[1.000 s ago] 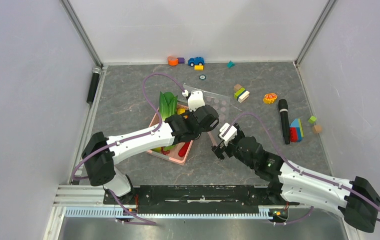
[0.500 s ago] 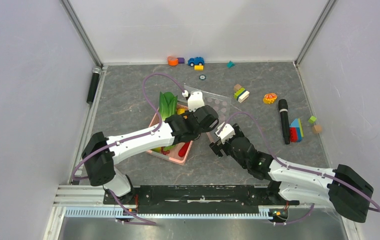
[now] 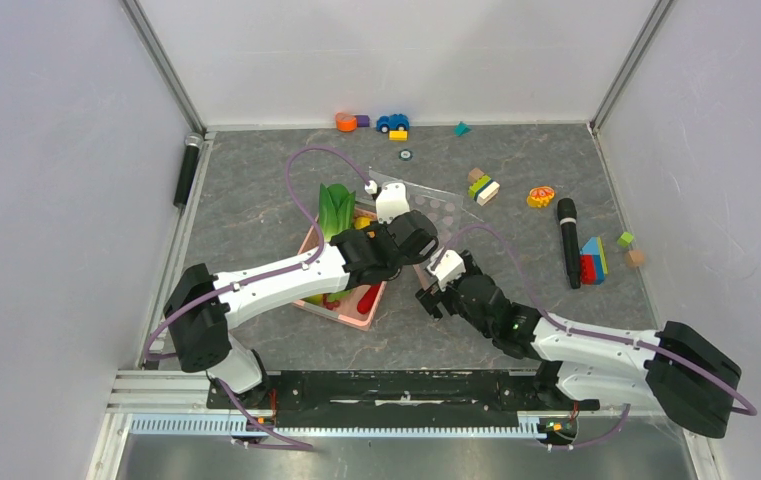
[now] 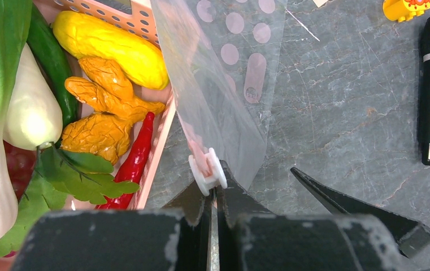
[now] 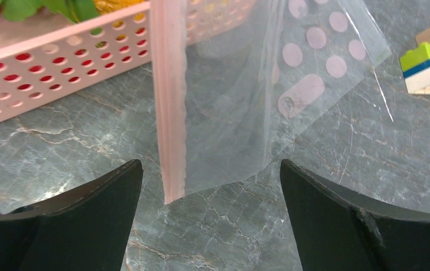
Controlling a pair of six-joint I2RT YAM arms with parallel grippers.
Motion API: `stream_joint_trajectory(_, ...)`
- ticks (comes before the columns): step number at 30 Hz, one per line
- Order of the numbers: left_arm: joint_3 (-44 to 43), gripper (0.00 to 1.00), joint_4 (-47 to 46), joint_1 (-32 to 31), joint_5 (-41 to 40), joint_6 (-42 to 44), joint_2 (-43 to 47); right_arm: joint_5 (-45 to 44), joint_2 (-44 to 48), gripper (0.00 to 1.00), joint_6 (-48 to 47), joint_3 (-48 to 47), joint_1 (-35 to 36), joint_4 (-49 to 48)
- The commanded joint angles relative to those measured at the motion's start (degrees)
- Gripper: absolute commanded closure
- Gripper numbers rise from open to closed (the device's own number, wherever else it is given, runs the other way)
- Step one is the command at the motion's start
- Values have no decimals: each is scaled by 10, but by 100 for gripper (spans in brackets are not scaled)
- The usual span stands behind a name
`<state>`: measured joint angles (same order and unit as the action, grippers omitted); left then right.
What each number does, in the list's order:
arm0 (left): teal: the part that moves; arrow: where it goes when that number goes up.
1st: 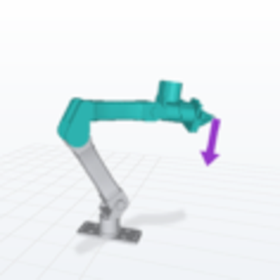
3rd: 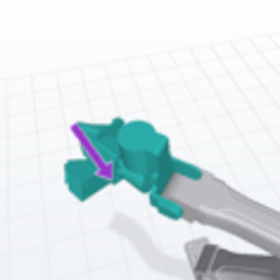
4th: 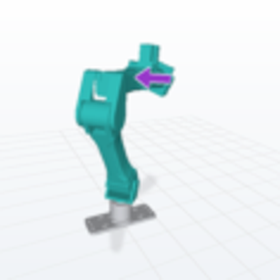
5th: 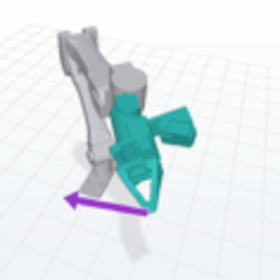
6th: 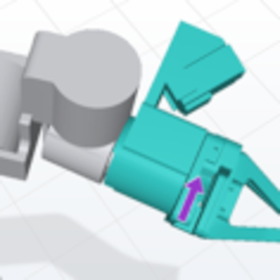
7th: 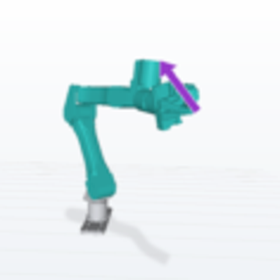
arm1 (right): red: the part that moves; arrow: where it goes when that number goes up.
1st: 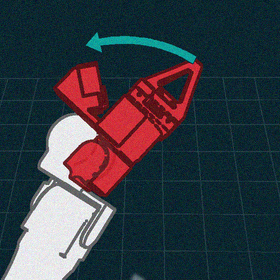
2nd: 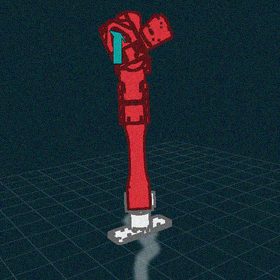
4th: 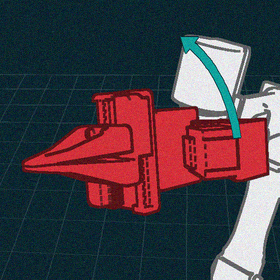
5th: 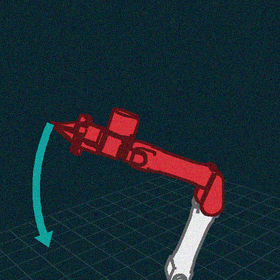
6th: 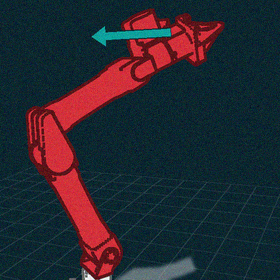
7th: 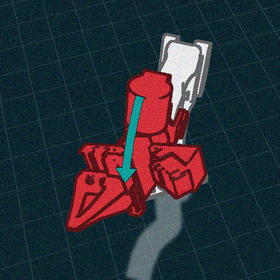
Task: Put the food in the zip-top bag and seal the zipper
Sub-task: Open the zipper of the food storage bag at the center of the board.
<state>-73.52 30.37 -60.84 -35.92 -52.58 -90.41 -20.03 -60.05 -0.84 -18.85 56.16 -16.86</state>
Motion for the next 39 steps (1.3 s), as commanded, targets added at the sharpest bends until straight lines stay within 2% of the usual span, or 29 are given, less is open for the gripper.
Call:
stream_joint_trajectory(1, -15, 98, 0, 0, -20, -21, 6, -66, -18, 3, 31, 0, 3, -11)
stream_joint_trajectory(14, -9, 98, 0, 0, -25, -18, 10, -154, -13, 6, 57, -21, 3, 26)
stream_joint_trajectory(28, -25, 98, 11, 0, -28, -10, -3, -196, 30, 13, 49, -28, 4, 50)
stream_joint_trajectory(34, -29, 98, 11, 0, -19, -3, -7, -217, 2, 20, 21, -39, 4, 10)
stream_joint_trajectory(39, -34, 98, 10, 0, -2, 1, -12, -179, -23, 24, -14, -36, 4, -73)
